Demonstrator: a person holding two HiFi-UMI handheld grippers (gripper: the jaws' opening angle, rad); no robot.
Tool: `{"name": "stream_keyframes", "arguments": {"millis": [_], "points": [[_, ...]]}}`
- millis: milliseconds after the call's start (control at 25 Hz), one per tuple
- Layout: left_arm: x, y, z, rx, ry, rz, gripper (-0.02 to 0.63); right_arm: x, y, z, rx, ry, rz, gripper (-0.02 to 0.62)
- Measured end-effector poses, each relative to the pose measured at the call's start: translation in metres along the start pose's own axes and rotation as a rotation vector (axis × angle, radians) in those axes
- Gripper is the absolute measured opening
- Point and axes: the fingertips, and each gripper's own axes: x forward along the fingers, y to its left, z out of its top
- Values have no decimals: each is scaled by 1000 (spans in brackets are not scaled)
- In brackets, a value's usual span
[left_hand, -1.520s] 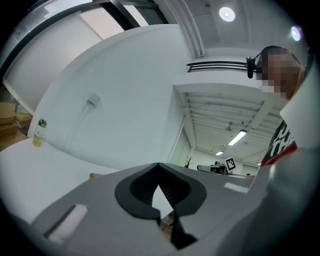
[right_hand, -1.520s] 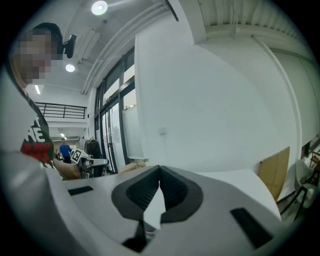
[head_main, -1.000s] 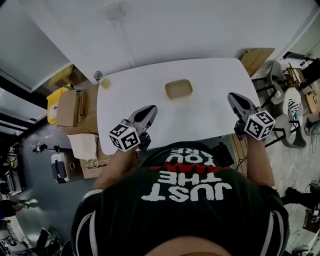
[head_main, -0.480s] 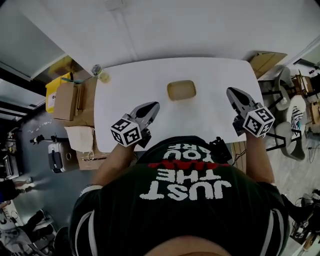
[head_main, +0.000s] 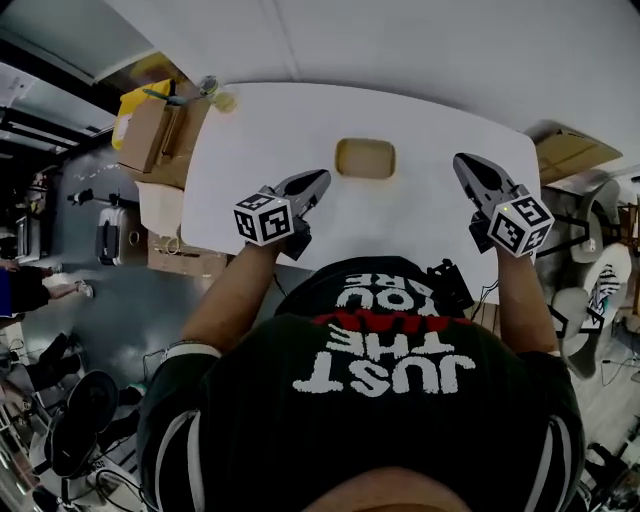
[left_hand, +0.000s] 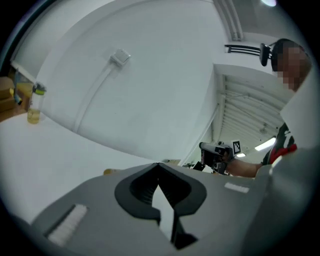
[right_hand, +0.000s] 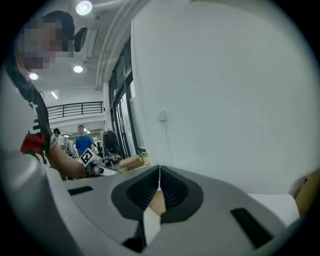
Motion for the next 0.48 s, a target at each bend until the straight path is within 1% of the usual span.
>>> {"name": "stream_keyframes", "arguments": {"millis": [120,200,280,360,480], "points": [[6,20,-23,-106,38,27,8,9,2,0,-15,11,13,6],[11,36,-38,-176,74,36,8,14,3,-1,-16,13,4,6],[17,48,-50,-270,98,17,9,17,3,-4,-7,17,-10,6],[25,58,-59,-346,117,3,12,20,2,-8,-4,28,-23,6],[35,73,-74,-424,161,-4,58,22,3,-16,8,41,-46,6]]}}
